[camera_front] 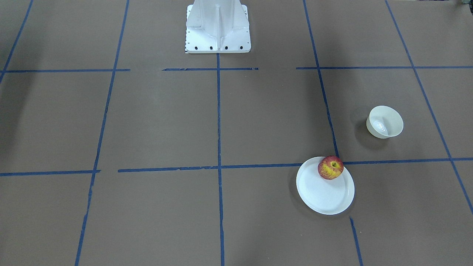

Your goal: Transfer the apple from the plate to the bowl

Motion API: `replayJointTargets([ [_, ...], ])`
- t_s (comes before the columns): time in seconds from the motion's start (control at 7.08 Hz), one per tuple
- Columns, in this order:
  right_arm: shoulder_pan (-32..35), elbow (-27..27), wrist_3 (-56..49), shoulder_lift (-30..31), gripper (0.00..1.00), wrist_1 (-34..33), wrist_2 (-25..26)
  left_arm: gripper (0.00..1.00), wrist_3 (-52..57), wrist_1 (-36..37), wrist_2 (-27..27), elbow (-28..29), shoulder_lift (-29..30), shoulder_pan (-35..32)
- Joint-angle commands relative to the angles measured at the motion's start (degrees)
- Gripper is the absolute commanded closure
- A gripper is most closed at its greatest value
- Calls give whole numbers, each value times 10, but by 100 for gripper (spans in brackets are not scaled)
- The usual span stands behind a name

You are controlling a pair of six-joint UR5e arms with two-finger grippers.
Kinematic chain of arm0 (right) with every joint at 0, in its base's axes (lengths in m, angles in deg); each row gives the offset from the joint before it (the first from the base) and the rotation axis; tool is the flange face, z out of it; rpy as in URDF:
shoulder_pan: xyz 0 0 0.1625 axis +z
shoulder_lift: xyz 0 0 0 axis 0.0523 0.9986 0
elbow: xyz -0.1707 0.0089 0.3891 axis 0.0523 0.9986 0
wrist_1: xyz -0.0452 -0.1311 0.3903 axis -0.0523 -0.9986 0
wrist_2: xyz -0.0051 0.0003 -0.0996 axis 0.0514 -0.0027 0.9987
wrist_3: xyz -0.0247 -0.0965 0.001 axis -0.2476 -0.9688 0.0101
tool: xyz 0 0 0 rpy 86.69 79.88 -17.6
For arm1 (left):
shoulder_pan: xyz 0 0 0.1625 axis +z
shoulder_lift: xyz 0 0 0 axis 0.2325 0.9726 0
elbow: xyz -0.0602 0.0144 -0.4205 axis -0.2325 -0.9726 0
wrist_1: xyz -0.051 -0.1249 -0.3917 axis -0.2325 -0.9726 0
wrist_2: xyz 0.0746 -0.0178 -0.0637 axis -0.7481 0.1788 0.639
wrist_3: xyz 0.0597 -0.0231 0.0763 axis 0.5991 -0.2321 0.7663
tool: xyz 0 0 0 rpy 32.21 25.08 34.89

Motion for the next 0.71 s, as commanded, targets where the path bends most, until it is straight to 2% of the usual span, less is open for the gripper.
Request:
replayJointTargets([
  [0.0,0,0,0,0,0,0,0,0,0,-3,1,-2,0,0],
  [0.28,0,0,0,0,0,0,0,0,-2,-9,1,-2,4,1],
  [0.56,0,0,0,0,0,0,0,0,-13,-59,1,-4,7,4],
])
